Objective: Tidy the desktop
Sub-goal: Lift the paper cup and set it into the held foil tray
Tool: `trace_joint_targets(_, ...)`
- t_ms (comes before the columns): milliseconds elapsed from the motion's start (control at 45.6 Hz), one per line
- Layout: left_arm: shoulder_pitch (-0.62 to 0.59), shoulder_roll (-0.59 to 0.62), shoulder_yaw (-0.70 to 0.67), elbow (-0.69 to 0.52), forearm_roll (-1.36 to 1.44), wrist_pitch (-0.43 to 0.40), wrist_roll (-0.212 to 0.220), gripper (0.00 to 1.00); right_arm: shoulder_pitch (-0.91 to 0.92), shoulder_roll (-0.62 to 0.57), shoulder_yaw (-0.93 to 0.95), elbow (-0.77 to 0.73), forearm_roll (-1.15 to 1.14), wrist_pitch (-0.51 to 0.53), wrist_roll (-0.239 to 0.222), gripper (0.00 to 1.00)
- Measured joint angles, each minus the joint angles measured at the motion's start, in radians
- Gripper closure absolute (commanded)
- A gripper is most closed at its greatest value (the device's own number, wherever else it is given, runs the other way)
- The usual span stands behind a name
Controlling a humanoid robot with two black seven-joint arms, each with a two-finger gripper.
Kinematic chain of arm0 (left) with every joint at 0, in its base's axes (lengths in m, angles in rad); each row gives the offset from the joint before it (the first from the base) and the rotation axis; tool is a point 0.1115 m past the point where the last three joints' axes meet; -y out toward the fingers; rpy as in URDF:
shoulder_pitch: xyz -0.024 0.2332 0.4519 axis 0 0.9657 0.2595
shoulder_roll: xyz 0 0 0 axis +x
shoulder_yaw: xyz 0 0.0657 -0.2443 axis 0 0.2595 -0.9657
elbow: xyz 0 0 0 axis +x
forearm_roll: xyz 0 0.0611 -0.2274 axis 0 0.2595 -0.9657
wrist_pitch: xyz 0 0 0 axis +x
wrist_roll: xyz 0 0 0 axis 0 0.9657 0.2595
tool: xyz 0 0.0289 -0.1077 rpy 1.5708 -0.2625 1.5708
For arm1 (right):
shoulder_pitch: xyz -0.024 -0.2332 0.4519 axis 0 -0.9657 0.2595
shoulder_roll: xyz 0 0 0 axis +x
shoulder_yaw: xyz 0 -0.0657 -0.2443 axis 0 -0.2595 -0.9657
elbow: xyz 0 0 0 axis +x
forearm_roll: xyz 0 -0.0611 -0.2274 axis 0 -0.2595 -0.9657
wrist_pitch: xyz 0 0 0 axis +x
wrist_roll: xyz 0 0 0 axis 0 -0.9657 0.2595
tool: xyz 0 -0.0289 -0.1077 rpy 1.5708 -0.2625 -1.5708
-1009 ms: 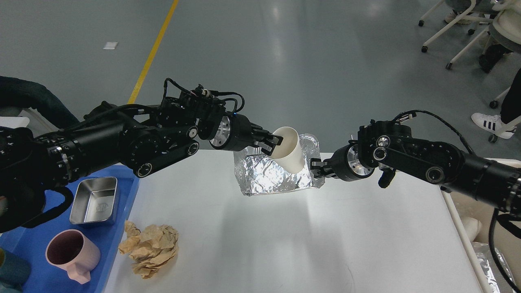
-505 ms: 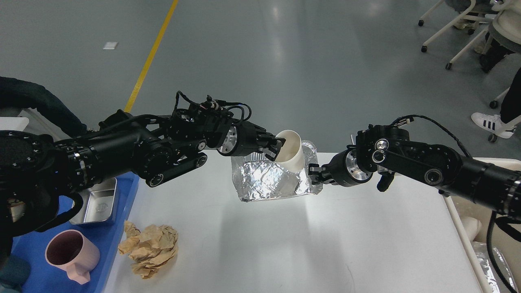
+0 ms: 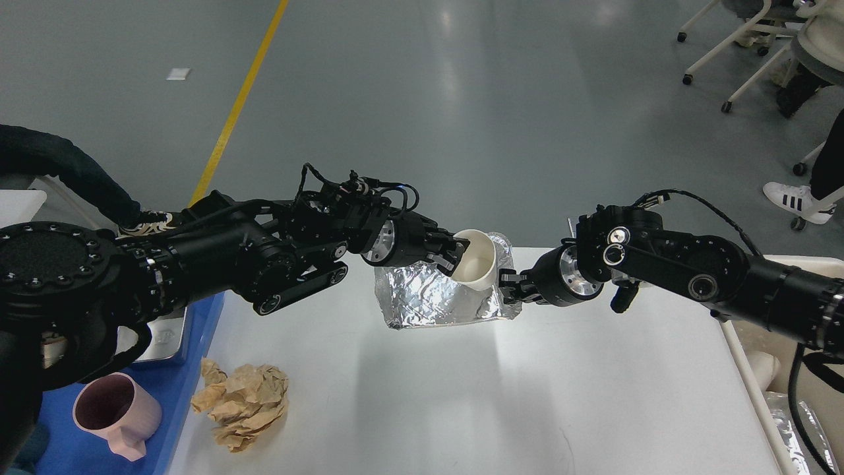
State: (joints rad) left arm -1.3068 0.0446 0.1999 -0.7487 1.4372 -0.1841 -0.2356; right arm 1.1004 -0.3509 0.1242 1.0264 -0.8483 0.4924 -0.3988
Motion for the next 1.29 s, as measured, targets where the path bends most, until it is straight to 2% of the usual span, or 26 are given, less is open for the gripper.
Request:
trace_joint_targets(44,-0.002,0.0,0.001,0.0,-0.001,0.0,0.0,0.22,0.0,-0.001,0.0,0.0,0.0,0.0,0.0,1.0)
trace_joint_targets(373,0.001,0.001,-0.002,0.001,-0.013,0.005,0.005,0.22,0.0,0.005,0.0,0.0,-0.001,0.0,0.0,1.0)
trace_joint_targets(614,0.028,-0.045,-0.009,0.081,-0.025,0.096,0.006,0.22,-0.001,0.006,0.0,0.0,-0.003,-0.003,0.0,1.0)
trace_joint_targets(1053,0.051,-0.124,-0.016,0.205,-0.1,0.184,0.005,0.22,-0.001,0.009,0.001,0.0,-0.003,-0.003,0.0,1.0)
trace_joint_targets(1295,0.057,-0.136,-0.015,0.225,-0.162,0.198,0.001,0.16,-0.001,0.013,0.002,0.0,-0.003,-0.003,0.0,1.0)
